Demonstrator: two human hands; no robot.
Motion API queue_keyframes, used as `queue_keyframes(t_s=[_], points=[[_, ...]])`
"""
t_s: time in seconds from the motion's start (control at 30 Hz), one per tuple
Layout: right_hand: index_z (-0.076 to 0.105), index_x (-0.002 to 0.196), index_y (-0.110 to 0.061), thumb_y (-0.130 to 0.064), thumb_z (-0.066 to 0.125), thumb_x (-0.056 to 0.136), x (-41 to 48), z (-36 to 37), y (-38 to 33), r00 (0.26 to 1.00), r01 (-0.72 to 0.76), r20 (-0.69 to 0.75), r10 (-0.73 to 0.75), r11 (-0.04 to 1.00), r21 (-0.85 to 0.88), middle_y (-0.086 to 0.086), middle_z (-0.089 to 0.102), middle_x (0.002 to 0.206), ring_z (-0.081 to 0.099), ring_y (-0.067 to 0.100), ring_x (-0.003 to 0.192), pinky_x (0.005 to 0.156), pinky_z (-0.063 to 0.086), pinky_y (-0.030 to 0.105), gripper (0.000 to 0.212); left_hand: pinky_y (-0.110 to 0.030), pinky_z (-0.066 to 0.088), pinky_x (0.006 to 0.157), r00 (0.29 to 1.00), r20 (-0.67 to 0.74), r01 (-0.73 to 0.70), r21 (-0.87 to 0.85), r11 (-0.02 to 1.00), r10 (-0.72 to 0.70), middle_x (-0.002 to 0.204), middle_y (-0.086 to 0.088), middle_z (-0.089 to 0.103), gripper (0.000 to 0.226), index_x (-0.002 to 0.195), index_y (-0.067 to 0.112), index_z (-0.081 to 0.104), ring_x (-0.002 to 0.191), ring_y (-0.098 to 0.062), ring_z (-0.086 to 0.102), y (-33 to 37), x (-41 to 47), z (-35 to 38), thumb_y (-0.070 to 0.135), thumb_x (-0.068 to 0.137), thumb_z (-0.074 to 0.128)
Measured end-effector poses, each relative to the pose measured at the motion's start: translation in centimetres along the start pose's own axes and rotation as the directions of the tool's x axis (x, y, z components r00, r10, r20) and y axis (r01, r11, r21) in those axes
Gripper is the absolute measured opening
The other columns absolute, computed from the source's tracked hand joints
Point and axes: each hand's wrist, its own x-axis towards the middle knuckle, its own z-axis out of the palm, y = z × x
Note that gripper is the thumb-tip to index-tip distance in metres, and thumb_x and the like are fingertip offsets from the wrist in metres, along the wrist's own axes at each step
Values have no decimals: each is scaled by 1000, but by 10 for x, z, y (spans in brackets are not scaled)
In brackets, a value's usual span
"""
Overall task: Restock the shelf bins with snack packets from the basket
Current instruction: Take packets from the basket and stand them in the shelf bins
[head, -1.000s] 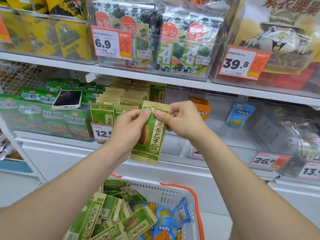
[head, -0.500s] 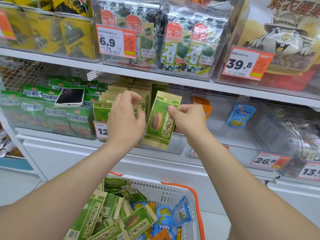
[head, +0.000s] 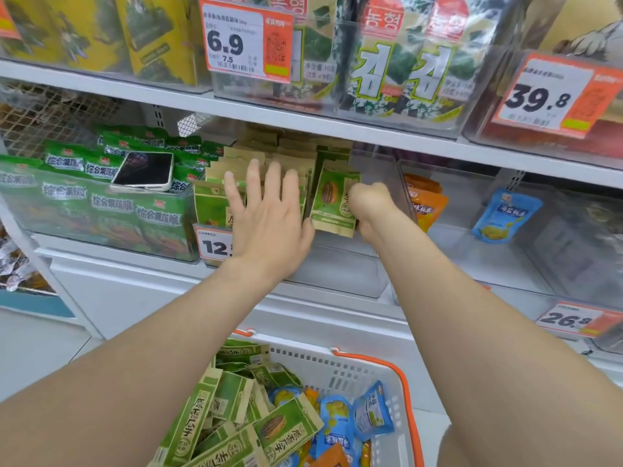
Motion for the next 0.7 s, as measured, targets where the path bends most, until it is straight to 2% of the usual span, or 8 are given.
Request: queue_keyframes(t_s=[0.07, 0.17, 0.23, 0.27, 0.33, 0.4, 0.5, 0.7], points=[[41, 138, -6, -12, 45, 105, 10, 6, -2, 998, 52, -26, -53, 999, -15, 10, 55, 135, 58, 27, 120, 105, 47, 37, 34, -70, 12, 122, 1000, -16, -11, 14, 1000, 11, 156, -12, 41, 73, 148, 13, 40, 151, -42, 28, -1, 1, 4, 49, 88, 62], [53, 134, -7, -10, 56, 102, 27, 11, 0, 986, 138, -73, -147, 983, -120, 14, 62, 133, 63, 28, 118, 97, 54, 37, 32, -68, 13, 121, 998, -49, -34, 31, 999, 35, 150, -11, 44, 72, 147, 14, 41, 145, -42, 35, -3, 3, 9, 49, 87, 62], [63, 101, -18, -7, 62, 97, 37, 14, 1, 977, 181, -86, -195, 972, -149, 8, 69, 112, 64, 22, 102, 89, 55, 35, 12, -67, 13, 121, 997, -73, -38, 34, 999, 41, 148, -11, 46, 72, 146, 14, 42, 142, -41, 37, -5, 5, 12, 49, 86, 61], [63, 92, -20, -6, 63, 96, 42, 16, 2, 973, 197, -94, -211, 970, -140, 3, 68, 101, 62, 21, 95, 84, 54, 33, 14, -67, 13, 121, 996, -83, -35, 35, 999, 38, 148, -11, 46, 72, 146, 14, 42, 142, -41, 38, -5, 6, 13, 49, 86, 60], [65, 119, -14, -10, 59, 100, 51, 18, 5, 972, 185, -110, -206, 967, -174, 3, 67, 116, 62, 21, 105, 89, 51, 29, 20, -66, 12, 122, 995, -95, -28, 37, 999, 32, 147, -11, 47, 72, 146, 14, 42, 141, -41, 39, -5, 5, 15, 48, 85, 59], [48, 147, -12, -14, 54, 105, 56, 21, 5, 965, 146, -185, -187, 965, -216, 4, 58, 140, 58, 21, 126, 92, 44, 22, 42, -66, 11, 122, 994, -105, -22, 35, 999, 26, 147, -11, 47, 71, 146, 14, 43, 141, -40, 39, -4, 4, 16, 46, 84, 58], [55, 138, -11, -15, 60, 103, 64, 23, 2, 949, 133, -253, -191, 964, -231, 6, 63, 136, 62, 24, 124, 87, 47, 24, 36, -65, 10, 123, 994, -110, -18, 32, 999, 21, 146, -10, 47, 70, 146, 14, 43, 141, -39, 39, -4, 2, 16, 44, 84, 58], [64, 136, -14, -25, 60, 103, 72, 32, 3, 970, 103, -167, -176, 921, -375, 6, 69, 130, 68, 26, 115, 78, 52, 27, 35, -67, 11, 122, 996, -90, -16, 41, 999, 19, 147, -10, 46, 71, 147, 14, 43, 142, -39, 38, -2, 3, 16, 44, 85, 59]])
